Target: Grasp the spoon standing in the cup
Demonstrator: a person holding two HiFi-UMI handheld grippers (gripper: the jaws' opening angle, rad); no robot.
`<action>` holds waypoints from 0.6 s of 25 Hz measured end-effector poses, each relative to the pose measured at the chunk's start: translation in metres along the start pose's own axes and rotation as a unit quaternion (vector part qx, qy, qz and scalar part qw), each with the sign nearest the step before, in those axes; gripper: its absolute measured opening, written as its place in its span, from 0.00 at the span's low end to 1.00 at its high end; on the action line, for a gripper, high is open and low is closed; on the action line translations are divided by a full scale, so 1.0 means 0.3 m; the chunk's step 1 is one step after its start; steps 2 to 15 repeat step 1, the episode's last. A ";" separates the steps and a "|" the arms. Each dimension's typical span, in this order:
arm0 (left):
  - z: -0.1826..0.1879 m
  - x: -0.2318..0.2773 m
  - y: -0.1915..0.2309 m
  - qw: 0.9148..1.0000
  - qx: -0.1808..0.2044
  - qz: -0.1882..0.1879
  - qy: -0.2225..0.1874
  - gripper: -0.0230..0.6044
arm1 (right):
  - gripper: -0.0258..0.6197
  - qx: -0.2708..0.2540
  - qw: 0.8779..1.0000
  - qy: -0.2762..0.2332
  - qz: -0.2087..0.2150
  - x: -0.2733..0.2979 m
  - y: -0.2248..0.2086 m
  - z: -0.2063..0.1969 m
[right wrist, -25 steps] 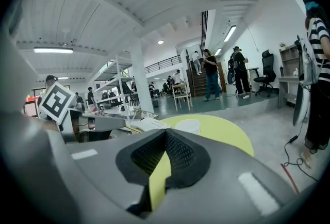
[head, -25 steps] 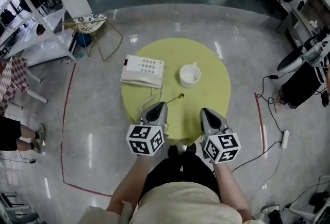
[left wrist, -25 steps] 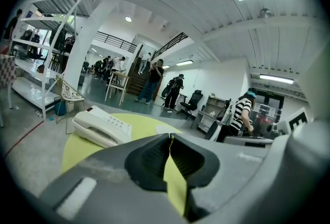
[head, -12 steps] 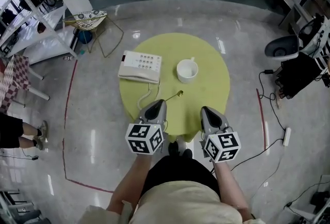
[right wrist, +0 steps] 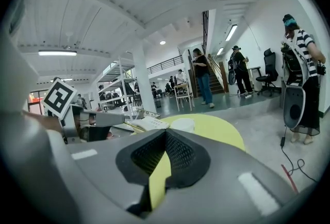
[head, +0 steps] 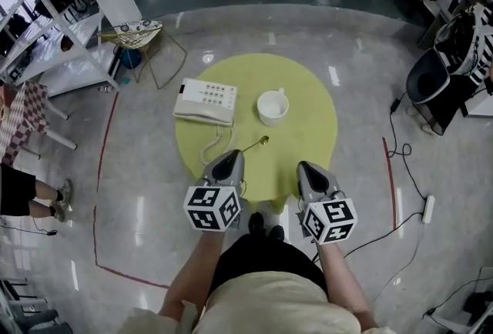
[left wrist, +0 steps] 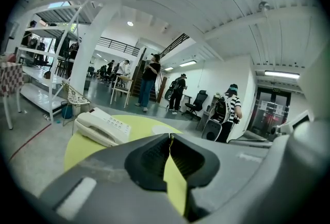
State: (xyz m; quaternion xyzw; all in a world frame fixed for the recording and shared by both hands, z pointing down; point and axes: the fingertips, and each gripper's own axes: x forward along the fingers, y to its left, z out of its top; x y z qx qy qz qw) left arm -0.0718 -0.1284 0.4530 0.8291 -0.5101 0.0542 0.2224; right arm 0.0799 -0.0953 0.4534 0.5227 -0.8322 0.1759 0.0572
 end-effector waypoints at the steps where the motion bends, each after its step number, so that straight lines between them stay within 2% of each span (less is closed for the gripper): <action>1: -0.004 -0.003 -0.007 1.000 0.001 0.001 0.000 0.05 | 0.04 0.001 1.000 0.000 0.001 -0.007 -0.003 -0.003; 15: -0.004 -0.003 -0.007 1.000 0.001 0.001 0.000 0.05 | 0.04 0.001 1.000 0.000 0.001 -0.007 -0.003 -0.003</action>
